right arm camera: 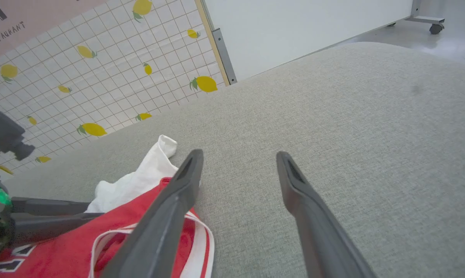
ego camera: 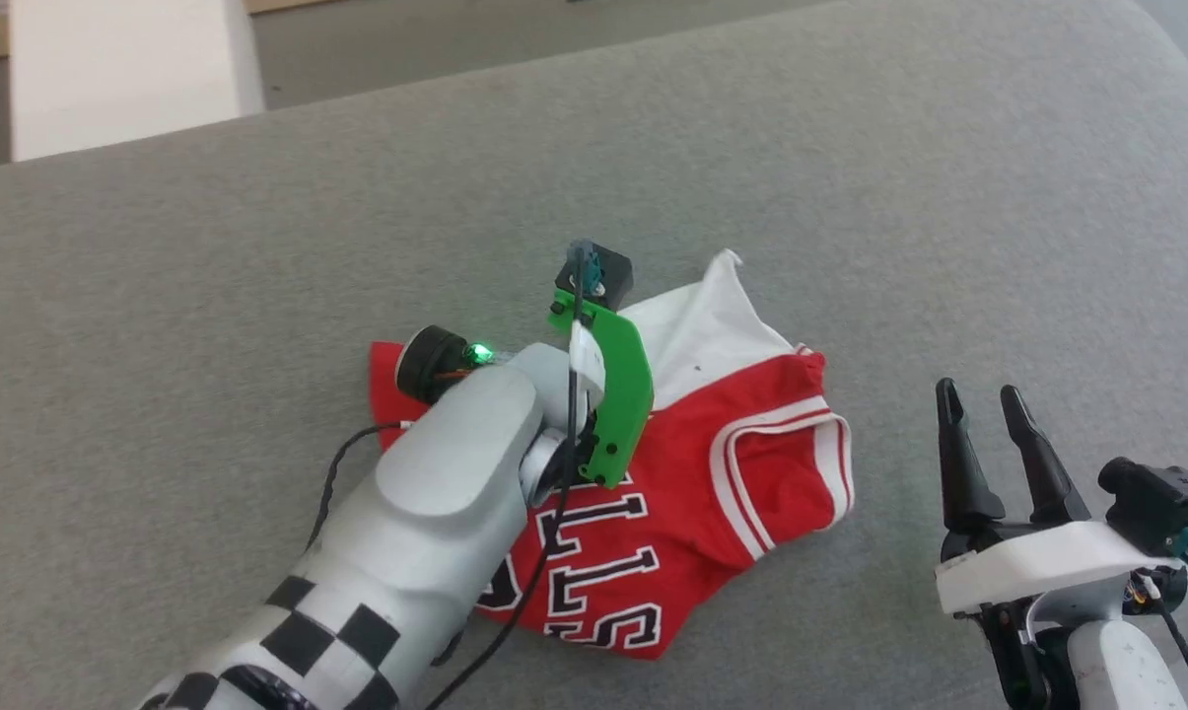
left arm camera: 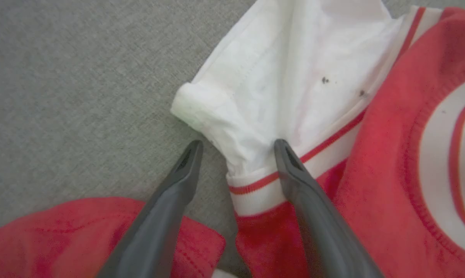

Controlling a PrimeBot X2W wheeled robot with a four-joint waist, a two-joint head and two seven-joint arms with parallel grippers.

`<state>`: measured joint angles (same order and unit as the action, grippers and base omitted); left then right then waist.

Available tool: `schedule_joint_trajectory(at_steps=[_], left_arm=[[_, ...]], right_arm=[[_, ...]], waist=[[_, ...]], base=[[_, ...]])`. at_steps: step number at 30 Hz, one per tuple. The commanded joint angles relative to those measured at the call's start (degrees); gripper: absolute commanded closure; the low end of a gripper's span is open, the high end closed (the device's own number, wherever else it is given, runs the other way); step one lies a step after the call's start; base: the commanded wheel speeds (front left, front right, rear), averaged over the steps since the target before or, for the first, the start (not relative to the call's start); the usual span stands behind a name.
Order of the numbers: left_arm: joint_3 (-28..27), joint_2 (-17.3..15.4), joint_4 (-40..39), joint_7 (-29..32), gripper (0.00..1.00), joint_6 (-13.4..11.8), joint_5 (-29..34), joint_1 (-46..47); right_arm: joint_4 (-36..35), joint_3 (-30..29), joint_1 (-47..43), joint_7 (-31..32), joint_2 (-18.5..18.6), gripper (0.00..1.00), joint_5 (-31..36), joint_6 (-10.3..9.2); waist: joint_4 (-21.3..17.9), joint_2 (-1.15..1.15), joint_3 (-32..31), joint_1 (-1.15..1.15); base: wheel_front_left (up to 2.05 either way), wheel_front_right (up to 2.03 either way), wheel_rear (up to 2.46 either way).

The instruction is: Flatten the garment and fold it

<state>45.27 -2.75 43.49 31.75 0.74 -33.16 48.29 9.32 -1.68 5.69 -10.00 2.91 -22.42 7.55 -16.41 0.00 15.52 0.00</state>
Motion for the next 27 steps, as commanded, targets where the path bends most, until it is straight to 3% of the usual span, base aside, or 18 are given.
schedule_joint_trajectory(at_steps=[1,2,3,6,12,16,21,23,27], left_arm=[[0.68,-0.13,0.76,2.5,0.09,0.68,-1.11,0.61],[1.09,-0.13,0.94,3.69,0.62,1.17,-1.38,0.71],[1.41,-0.13,0.63,4.01,1.0,1.87,-1.71,0.81],[0.44,-0.27,-1.28,-2.75,1.0,1.58,-0.94,1.44],[-5.88,-0.6,-5.2,-25.76,1.0,-1.97,-0.63,0.25],[-10.41,-2.94,-7.53,-35.81,1.0,-4.54,-1.44,-2.57],[-16.15,-8.22,-11.93,-42.4,1.0,-7.91,-3.54,-9.48],[-19.78,-11.85,-15.57,-43.65,1.0,-10.26,-5.47,-15.79],[-23.03,-15.16,-19.64,-43.2,1.0,-13.06,-8.27,-25.15]], right_arm=[[0.49,0.15,1.04,-0.6,-0.02,0.0,-0.46,-0.06],[0.76,0.11,1.09,-0.69,-0.02,0.0,-0.45,-0.06],[1.04,-0.08,1.14,-0.8,-0.02,0.0,-0.45,-0.06],[1.18,-0.42,1.4,-0.89,-0.03,0.0,-0.26,-0.06],[0.45,-1.77,1.16,0.1,-0.03,0.0,1.26,-0.06],[-0.73,-2.4,0.28,1.45,-0.03,0.0,2.14,-0.06],[-2.49,-3.61,-1.24,3.18,-0.03,0.0,2.91,-0.06],[-3.53,-3.99,-2.06,4.16,-0.03,0.0,3.08,-0.06],[-4.49,-4.5,-3.13,5.33,-0.03,0.0,3.31,-0.06]], waist=[[-1.75,0.0,1.51,0.0],[-1.64,0.0,1.4,0.0],[-1.32,0.0,1.19,0.0],[-0.14,0.0,0.49,0.0],[4.33,0.0,-2.98,0.0],[7.4,0.0,-5.62,0.0],[11.29,0.0,-7.76,0.0],[13.39,0.0,-8.54,0.0],[15.9,0.0,-9.39,0.0]], base=[[0.0,0.0,0.0],[0.0,0.0,0.0],[0.0,0.0,0.0],[0.0,0.0,0.0],[0.0,0.0,0.0],[0.0,0.0,0.0],[0.0,0.0,0.0],[0.0,0.0,0.0],[0.0,0.0,0.0]])
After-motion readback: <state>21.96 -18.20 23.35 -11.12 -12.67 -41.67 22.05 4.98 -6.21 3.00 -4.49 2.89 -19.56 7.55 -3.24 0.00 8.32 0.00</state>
